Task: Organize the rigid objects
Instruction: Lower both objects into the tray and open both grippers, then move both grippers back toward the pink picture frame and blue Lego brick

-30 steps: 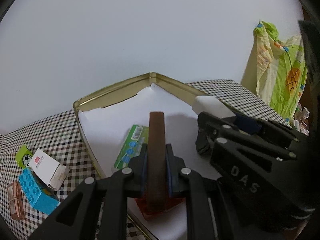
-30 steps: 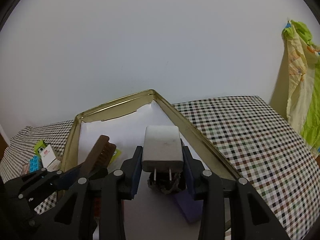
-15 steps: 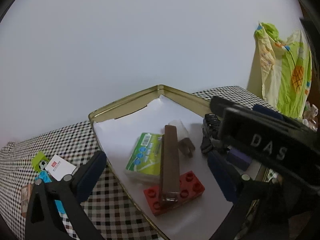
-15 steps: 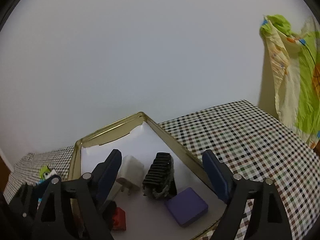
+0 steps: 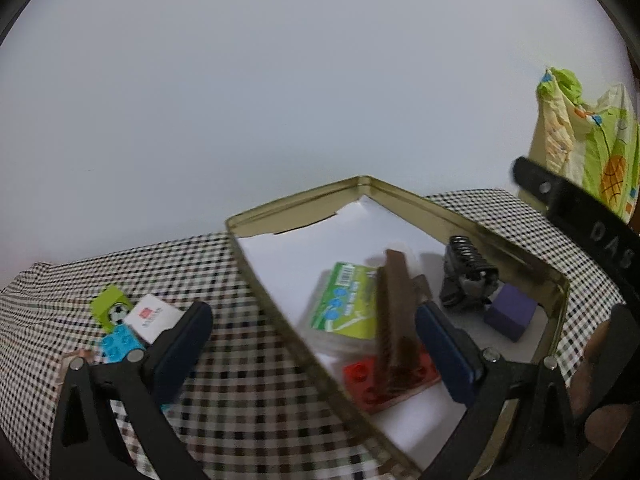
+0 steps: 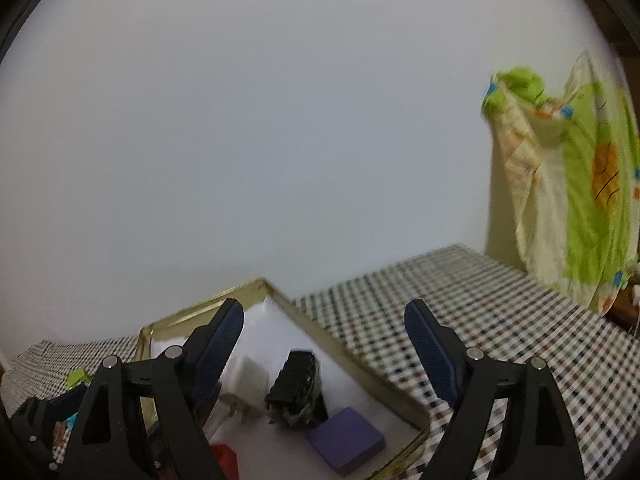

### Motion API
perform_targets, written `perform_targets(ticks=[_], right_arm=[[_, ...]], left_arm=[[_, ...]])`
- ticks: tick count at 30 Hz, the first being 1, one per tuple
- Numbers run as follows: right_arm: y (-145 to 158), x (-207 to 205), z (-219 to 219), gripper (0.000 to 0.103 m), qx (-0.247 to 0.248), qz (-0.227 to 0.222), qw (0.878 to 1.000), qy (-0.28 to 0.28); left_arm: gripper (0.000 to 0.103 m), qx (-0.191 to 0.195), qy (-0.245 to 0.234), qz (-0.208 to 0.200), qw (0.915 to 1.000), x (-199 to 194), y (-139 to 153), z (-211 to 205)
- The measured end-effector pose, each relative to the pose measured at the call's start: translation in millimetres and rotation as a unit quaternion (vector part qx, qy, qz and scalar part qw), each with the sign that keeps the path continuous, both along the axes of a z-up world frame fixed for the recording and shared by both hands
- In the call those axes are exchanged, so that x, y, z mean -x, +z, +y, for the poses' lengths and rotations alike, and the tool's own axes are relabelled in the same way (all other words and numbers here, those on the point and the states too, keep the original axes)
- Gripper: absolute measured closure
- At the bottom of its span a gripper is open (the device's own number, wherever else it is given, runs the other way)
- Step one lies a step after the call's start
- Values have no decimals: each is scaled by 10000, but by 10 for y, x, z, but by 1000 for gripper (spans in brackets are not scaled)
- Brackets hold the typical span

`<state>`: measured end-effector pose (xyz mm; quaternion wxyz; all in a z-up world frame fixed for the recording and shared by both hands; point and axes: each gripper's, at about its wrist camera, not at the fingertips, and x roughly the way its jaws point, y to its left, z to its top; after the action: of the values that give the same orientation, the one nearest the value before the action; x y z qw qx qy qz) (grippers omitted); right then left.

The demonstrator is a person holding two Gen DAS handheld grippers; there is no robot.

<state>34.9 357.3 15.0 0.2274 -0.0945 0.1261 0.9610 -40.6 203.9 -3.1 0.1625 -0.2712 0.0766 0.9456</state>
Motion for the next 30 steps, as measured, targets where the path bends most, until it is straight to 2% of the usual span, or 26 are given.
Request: perform_targets(ticks=[4, 12, 19, 26, 30], right_arm=[[12, -32, -82, 18, -292, 47, 9995, -117], [22, -91, -188, 18, -449, 58, 9987, -235], [-18, -232, -282, 18, -296, 149, 9984, -448], [-27, -325, -462, 18, -350, 261, 9971, -631], [-22, -376, -574, 18, -390, 354, 9957, -757]], left_arm=[[1, -34, 192, 122, 9997, -18, 17, -157], [1, -207, 527, 206, 9982, -6, 29, -489], [1, -230, 645, 205, 9974, -17, 27, -626], [1, -113, 657, 358, 9971, -59, 29, -699], [1, -170, 714, 321, 9968, -70, 37, -820]])
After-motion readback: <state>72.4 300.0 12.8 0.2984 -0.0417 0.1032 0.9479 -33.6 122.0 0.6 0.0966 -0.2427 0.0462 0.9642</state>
